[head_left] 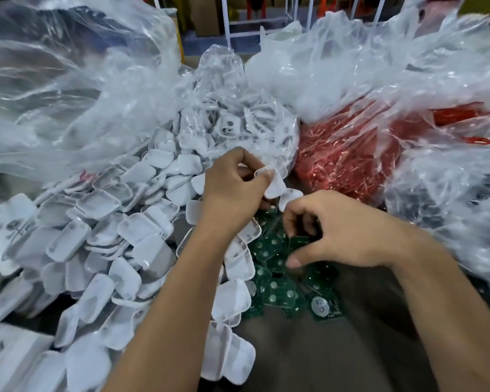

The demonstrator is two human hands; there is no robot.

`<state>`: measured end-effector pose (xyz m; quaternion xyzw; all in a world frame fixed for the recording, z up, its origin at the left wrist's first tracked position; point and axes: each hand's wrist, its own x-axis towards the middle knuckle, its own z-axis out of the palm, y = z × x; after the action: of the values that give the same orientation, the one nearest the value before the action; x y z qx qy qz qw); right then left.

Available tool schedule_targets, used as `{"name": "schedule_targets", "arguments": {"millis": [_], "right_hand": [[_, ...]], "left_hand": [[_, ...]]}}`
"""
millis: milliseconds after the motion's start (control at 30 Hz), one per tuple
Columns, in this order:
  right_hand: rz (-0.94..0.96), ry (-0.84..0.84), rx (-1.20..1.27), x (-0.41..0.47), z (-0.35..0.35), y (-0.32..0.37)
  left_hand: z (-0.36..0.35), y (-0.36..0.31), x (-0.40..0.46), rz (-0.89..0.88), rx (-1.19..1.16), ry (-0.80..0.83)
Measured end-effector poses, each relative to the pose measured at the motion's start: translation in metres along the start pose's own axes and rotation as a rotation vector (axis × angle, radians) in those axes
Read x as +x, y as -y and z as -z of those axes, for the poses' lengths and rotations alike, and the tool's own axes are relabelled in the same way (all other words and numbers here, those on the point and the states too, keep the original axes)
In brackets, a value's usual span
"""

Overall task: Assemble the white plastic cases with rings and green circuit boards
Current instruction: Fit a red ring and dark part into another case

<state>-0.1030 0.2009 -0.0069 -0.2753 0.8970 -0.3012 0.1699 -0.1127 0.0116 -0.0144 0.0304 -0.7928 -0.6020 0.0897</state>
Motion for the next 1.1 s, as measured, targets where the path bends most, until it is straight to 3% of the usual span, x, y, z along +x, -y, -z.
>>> {"name": "schedule_targets", "arguments": {"millis": [267, 467, 567, 867, 1100], "right_hand": [[0.105, -0.484, 0.429, 0.04, -0.01, 0.004], [0.22, -0.8, 0.178, 0.072, -0.035, 0.022], [0.252, -0.828, 0.156, 0.071, -0.038, 0.018], [0.179, -0.874, 0.399, 0.049, -0.025, 0.008], [0.125, -0.75, 0.536, 0.036, -0.014, -0.007]], "left_hand": [[0.006, -0.002, 0.004, -0.071, 0.055, -0.202], [0.013, 0.002, 0.01, -0.174, 0.209, -0.362], [0.013, 0.001, 0.01, -0.126, 0.136, -0.32], [0.009, -0.004, 0.008, 0.0, -0.162, -0.077], [0.011, -0.01, 0.005, 0.201, -0.413, -0.04]]}}
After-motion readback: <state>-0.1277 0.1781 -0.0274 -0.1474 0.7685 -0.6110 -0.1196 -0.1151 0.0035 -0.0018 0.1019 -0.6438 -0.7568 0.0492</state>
